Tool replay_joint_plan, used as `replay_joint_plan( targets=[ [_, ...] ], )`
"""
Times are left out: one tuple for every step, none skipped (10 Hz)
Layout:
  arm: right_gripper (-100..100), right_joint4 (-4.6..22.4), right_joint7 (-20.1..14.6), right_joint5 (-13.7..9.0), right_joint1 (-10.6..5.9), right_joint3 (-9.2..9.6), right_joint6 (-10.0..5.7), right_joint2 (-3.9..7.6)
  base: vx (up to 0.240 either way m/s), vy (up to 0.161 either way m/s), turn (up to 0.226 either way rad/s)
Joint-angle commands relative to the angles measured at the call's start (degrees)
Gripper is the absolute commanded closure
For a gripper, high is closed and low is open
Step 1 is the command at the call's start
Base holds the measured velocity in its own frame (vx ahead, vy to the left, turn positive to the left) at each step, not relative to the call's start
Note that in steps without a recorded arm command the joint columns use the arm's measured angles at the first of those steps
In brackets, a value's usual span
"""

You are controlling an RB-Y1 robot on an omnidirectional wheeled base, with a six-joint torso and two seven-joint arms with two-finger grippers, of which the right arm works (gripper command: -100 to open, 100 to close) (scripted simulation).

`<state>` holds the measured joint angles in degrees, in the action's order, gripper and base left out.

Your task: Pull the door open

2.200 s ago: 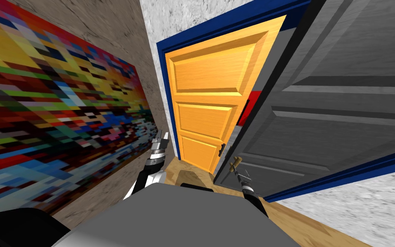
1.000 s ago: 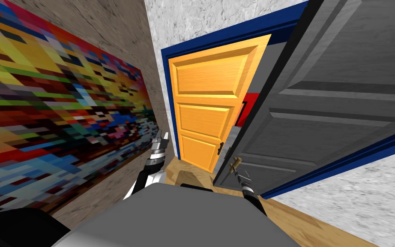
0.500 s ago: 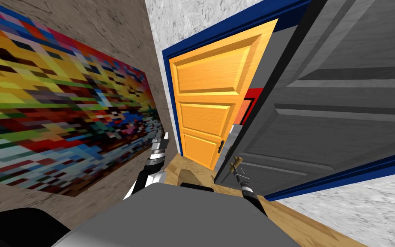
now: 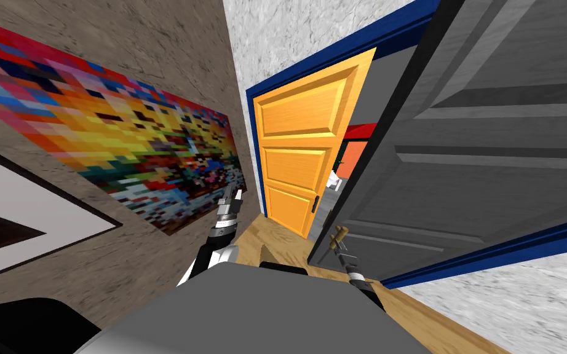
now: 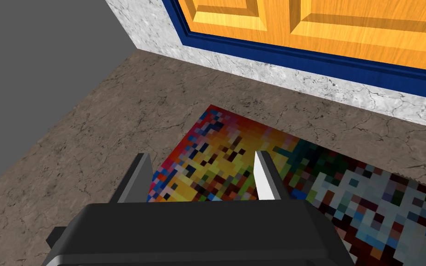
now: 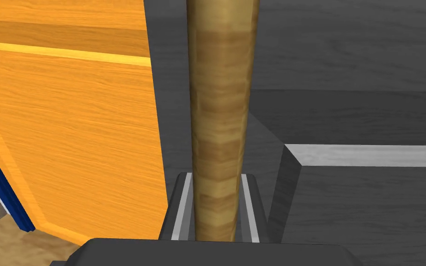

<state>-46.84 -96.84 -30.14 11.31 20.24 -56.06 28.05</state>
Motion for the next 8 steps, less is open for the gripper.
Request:
replay_joint_plan(
  targets=[
    [100, -0.18, -1.35, 0.69, 0.33, 1.13, -1.69, 1.51, -0.181, -0.112, 0.193],
    [100, -0.52, -1.96, 1.18, 0.59, 2.0, -2.34, 2.02, -0.166, -0.104, 0.154],
    [100, -0.89, -2.63, 1.7, 0.86, 2.93, -3.05, 2.58, -0.178, -0.086, 0.176],
    [100, -0.87, -2.07, 1.51, 0.82, 2.69, -2.14, 1.97, -0.079, -0.032, 0.056],
    [100, -0.45, -3.04, 1.99, 1.31, 3.68, -3.72, 2.62, -0.16, -0.029, 0.152],
    [100, -0.19, -3.52, 2.19, 1.57, 4.1, -4.61, 3.06, -0.225, -0.053, 0.176],
    [100, 0.1, -4.05, 2.41, 1.86, 4.58, -5.59, 3.54, -0.223, -0.067, 0.153],
    [100, 0.39, -4.58, 2.64, 2.16, 5.06, -6.59, 4.03, -0.241, -0.067, 0.137]
  ],
)
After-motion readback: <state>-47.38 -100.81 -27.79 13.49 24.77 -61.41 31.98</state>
